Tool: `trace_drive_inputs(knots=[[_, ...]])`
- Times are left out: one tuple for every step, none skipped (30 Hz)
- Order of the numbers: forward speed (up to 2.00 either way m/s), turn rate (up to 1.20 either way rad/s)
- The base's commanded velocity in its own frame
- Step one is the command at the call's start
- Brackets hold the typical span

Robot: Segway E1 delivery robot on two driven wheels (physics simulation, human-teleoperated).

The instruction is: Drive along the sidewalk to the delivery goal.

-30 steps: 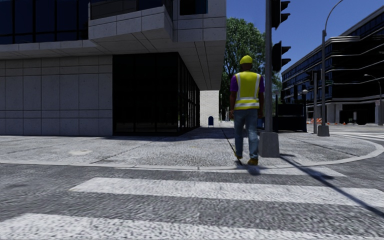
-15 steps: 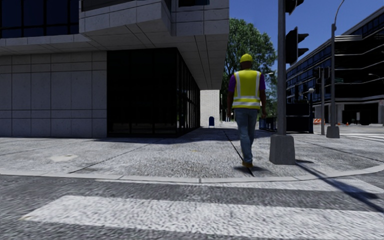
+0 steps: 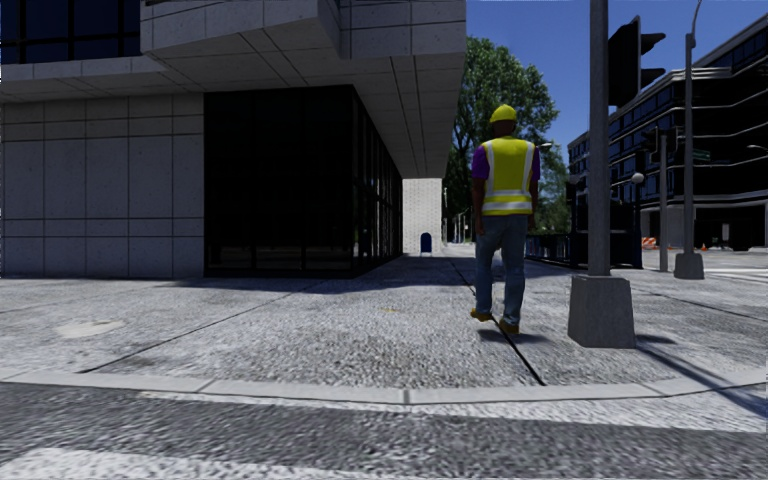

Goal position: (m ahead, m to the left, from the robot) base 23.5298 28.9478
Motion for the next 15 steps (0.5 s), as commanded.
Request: trace_drive_inputs(knots=[[1.1,0.28],[1.1,0.28],[1.1,0.29],[1.1,0.29],[1.1,0.29],[1.1,0.29],[1.1,0.29],[1.1,0.29],[1.1,0.29],[1.1,0.29],[1.1,0.29],[1.1,0.29],[1.1,0.2],[1.1,0.0],[1.1,0.0]])
